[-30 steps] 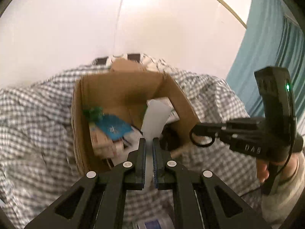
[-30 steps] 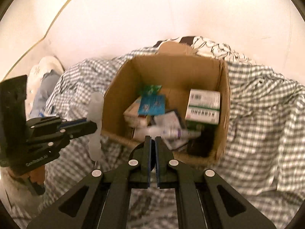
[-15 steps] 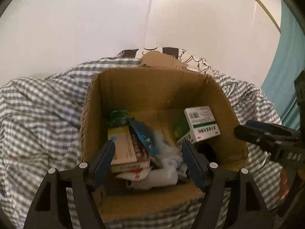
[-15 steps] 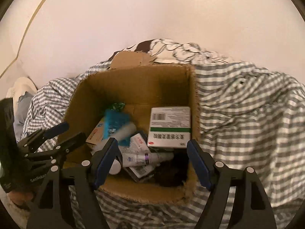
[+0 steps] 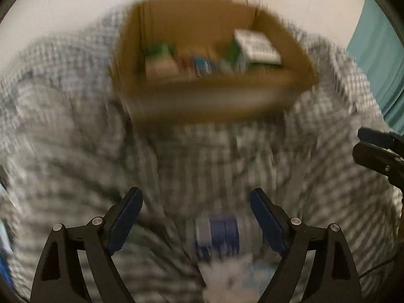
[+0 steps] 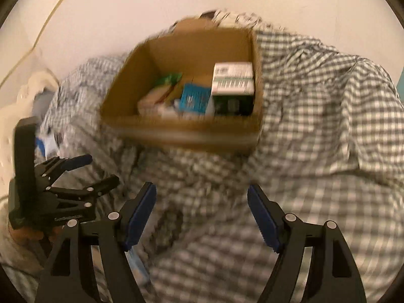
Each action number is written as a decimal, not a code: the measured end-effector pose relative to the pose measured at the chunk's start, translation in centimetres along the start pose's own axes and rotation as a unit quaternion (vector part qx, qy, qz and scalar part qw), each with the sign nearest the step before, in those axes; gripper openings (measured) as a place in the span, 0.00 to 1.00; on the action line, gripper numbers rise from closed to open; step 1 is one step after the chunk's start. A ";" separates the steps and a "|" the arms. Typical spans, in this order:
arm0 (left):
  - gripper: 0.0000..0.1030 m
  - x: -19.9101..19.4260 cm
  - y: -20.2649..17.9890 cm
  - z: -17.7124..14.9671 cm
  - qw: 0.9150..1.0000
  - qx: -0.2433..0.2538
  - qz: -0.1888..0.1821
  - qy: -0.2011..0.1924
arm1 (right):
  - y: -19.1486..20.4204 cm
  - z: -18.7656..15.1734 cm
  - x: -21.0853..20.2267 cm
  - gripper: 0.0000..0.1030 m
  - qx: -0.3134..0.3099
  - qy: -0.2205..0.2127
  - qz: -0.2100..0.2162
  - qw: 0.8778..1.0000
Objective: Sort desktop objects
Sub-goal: 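Grasp the blue-labelled water bottle with the left gripper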
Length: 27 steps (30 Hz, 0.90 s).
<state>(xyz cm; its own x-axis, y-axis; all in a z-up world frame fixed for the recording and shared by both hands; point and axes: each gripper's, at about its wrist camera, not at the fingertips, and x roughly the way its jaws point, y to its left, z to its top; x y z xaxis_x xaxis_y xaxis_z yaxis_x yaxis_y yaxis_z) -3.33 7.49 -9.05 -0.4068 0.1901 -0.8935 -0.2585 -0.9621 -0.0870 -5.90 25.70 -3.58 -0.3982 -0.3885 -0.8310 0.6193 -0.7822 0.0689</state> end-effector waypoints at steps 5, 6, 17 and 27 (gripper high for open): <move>0.87 3.3 -0.3 -2.8 0.994 -0.037 -0.068 0.078 | 1.0 -2.4 1.3 0.73 -0.025 0.031 0.000 0.999; 0.87 3.9 -0.5 -3.0 0.993 -0.033 -0.068 0.091 | 1.0 -2.4 1.6 0.73 -0.025 0.033 0.000 0.999; 0.86 6.0 -0.9 -3.5 0.991 -0.043 -0.081 0.097 | 0.8 -3.1 4.0 0.73 -0.027 0.057 0.001 0.998; 0.86 -0.2 2.9 -0.9 0.997 -0.072 -0.014 -0.021 | 2.4 -3.1 6.3 0.73 -0.044 0.071 0.031 0.996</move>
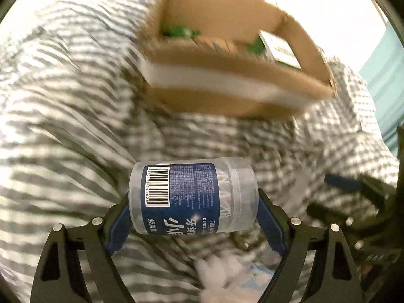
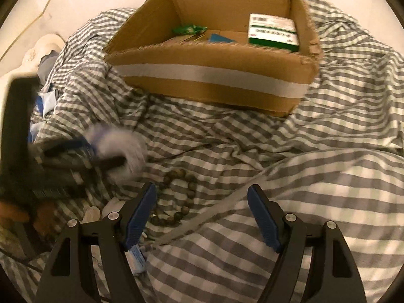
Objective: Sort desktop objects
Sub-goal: 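Grasp the blue-labelled water bottle with the left gripper, then grasp the wooden bead string with the right gripper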
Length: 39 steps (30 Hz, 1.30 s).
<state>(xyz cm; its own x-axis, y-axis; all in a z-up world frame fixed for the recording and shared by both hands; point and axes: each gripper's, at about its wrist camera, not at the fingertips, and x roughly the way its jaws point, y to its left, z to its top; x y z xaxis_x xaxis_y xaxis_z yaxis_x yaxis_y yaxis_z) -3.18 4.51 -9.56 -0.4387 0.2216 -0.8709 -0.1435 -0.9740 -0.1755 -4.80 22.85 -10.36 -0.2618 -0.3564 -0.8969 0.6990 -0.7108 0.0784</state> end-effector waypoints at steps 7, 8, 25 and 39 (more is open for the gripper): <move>0.86 1.2 1.5 1.0 0.998 0.008 0.061 -0.020 | 1.7 1.0 4.6 0.73 -0.026 0.048 0.034 0.998; 0.86 1.7 1.6 1.0 0.998 0.005 0.062 -0.019 | 1.8 1.1 6.3 0.71 -0.029 0.071 0.031 0.997; 0.86 1.7 1.6 0.4 0.998 0.019 0.058 -0.028 | 1.1 0.0 4.1 0.12 -0.016 0.049 0.012 0.999; 0.86 0.8 0.4 -0.2 0.997 0.037 0.065 -0.033 | 1.0 1.0 2.2 0.23 -0.023 0.028 -0.009 0.999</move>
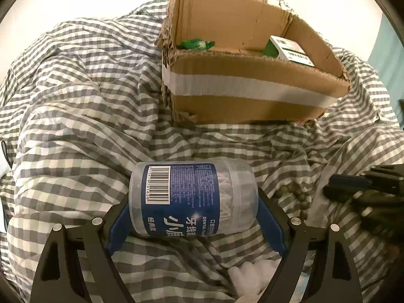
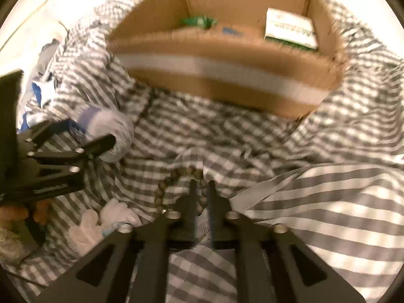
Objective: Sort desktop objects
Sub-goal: 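Grasp the wooden bead string with the right gripper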
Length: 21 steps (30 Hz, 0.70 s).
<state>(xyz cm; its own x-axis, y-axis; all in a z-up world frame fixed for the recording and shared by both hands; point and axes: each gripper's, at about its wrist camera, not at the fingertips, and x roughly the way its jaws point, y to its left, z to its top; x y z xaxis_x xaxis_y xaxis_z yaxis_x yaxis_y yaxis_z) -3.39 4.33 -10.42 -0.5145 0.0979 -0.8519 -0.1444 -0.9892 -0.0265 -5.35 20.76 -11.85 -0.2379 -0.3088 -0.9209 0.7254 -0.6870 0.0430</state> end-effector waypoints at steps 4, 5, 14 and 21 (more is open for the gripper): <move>0.86 0.8 0.0 -0.2 1.000 0.002 0.005 0.007 | 0.3 -0.2 3.7 0.36 -0.012 0.055 -0.018 0.998; 0.86 1.1 0.0 -0.2 1.000 0.002 0.006 0.010 | 0.3 0.0 4.6 0.36 -0.015 0.067 -0.024 0.997; 0.86 1.7 -0.1 -0.4 1.000 0.007 0.008 0.013 | -0.2 0.4 6.0 0.11 -0.006 0.078 -0.029 0.997; 0.86 1.4 -0.2 -0.4 1.000 0.009 0.007 0.010 | -0.9 0.0 0.8 0.11 -0.010 0.017 -0.071 0.997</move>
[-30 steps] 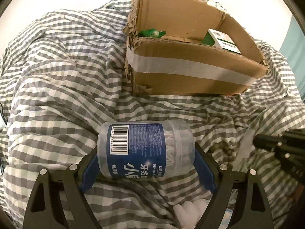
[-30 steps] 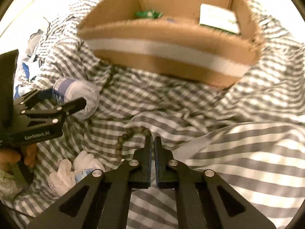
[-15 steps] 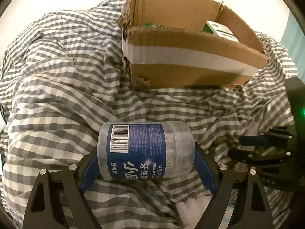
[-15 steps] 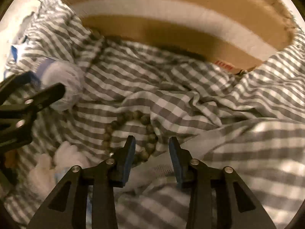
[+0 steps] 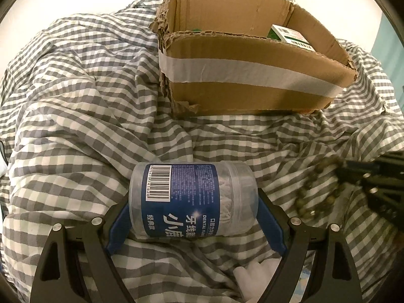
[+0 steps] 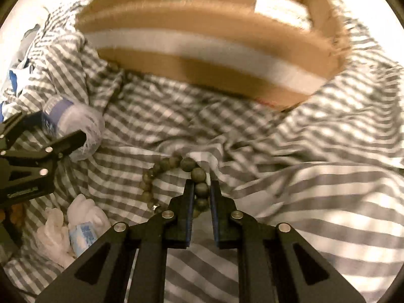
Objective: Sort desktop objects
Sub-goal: 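Grasp the wooden bead string with the right gripper, then carry the water bottle and beads over the box and open both grippers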
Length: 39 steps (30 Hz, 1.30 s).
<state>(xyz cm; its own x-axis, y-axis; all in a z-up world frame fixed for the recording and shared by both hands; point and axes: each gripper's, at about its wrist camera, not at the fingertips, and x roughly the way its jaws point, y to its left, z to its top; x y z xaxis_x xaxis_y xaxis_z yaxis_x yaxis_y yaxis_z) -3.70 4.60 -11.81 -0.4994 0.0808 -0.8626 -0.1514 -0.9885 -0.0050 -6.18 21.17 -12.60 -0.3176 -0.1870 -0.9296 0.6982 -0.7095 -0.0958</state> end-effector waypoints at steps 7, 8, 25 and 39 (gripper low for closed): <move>0.86 -0.1 -0.1 -0.1 1.000 0.003 0.004 0.000 | -1.1 -0.2 -3.5 0.11 -0.007 -0.042 -0.059 0.997; 0.86 -0.1 -0.2 -0.1 1.000 0.004 0.005 0.000 | -1.4 -0.1 -4.1 0.11 -0.002 -0.052 -0.055 0.997; 0.86 -7.9 -1.9 5.9 0.987 0.035 -0.079 -0.136 | -2.3 4.0 -12.0 0.11 0.002 -0.177 0.016 0.984; 0.93 -1.7 -2.6 17.7 0.987 0.002 0.004 -0.164 | -5.6 13.4 -9.9 0.12 0.051 -0.207 0.044 0.976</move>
<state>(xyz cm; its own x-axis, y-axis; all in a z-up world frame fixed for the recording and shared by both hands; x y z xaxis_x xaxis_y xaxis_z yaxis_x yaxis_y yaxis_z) -17.53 9.27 -1.41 -0.7489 0.1112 -0.6533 -0.1502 -0.9886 0.0040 -15.53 17.91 1.90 -0.5063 -0.4935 -0.7071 0.6737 -0.7382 0.0328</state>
